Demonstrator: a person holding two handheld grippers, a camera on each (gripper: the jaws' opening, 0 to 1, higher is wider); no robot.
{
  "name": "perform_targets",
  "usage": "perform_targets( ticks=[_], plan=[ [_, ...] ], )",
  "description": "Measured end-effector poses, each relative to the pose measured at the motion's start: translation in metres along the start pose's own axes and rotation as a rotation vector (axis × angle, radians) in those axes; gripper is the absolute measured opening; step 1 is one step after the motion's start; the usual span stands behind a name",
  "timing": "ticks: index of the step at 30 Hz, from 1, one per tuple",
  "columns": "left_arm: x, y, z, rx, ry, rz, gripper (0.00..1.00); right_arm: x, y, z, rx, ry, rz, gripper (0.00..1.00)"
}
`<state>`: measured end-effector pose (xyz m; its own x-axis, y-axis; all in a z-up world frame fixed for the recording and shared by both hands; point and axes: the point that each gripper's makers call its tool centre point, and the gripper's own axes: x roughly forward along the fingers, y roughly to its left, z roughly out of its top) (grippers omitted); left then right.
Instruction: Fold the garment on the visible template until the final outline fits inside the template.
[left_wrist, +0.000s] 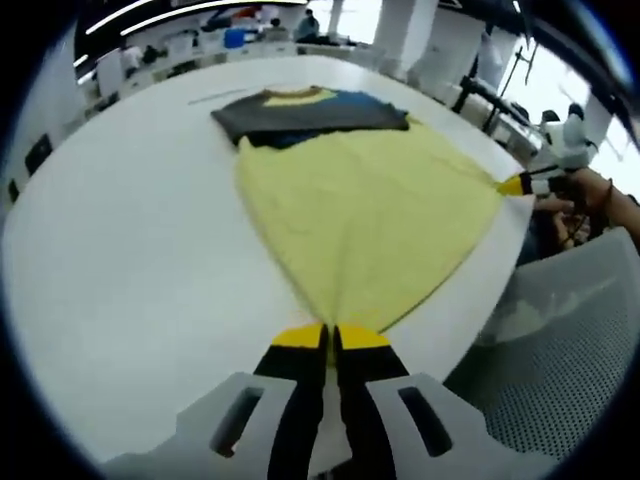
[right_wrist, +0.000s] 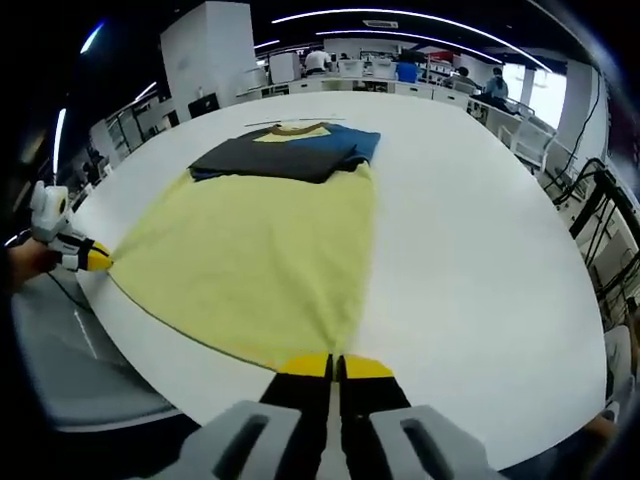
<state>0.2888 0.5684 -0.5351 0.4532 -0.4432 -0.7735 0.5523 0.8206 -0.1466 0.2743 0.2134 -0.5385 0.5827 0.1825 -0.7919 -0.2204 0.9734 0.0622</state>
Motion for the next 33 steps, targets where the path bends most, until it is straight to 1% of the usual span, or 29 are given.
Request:
perform_targets(
  ticks=[5,9,10,11,13,17,23,25,28,33],
  plan=[
    [-0.008,-0.004,-0.005,-0.007,0.008,-0.008,0.00,-0.006,0.005,-0.005,-0.022,0.008,0.006,0.00],
    [-0.015,-0.009,-0.012,0.010,0.015,-0.010,0.00,-0.009,0.009,-0.011,-0.012,0.023,0.016,0.00],
    [-0.016,-0.011,-0.014,0.004,0.021,-0.016,0.00,-0.010,0.010,-0.012,-0.012,0.025,0.016,0.00],
    [-0.018,-0.015,-0.019,-0.014,0.040,-0.035,0.00,-0.011,0.010,-0.014,-0.013,0.030,0.013,0.00],
    [-0.021,-0.018,-0.023,-0.002,0.056,-0.039,0.00,-0.014,0.012,-0.017,-0.015,0.031,0.014,0.00],
    [-0.027,-0.020,-0.025,0.012,0.070,-0.044,0.00,-0.018,0.016,-0.022,-0.006,0.030,0.024,0.00],
    [-0.035,-0.020,-0.028,-0.001,0.077,-0.045,0.00,-0.025,0.023,-0.027,-0.010,0.035,0.036,0.00],
    [-0.039,-0.022,-0.029,0.012,0.076,-0.042,0.00,-0.029,0.025,-0.028,-0.012,0.038,0.041,0.00],
    [-0.042,-0.025,-0.032,0.029,0.090,-0.050,0.00,-0.032,0.027,-0.032,-0.017,0.043,0.041,0.00],
    [-0.045,-0.027,-0.037,0.024,0.101,-0.054,0.00,-0.036,0.030,-0.037,-0.023,0.050,0.041,0.00]
  ],
)
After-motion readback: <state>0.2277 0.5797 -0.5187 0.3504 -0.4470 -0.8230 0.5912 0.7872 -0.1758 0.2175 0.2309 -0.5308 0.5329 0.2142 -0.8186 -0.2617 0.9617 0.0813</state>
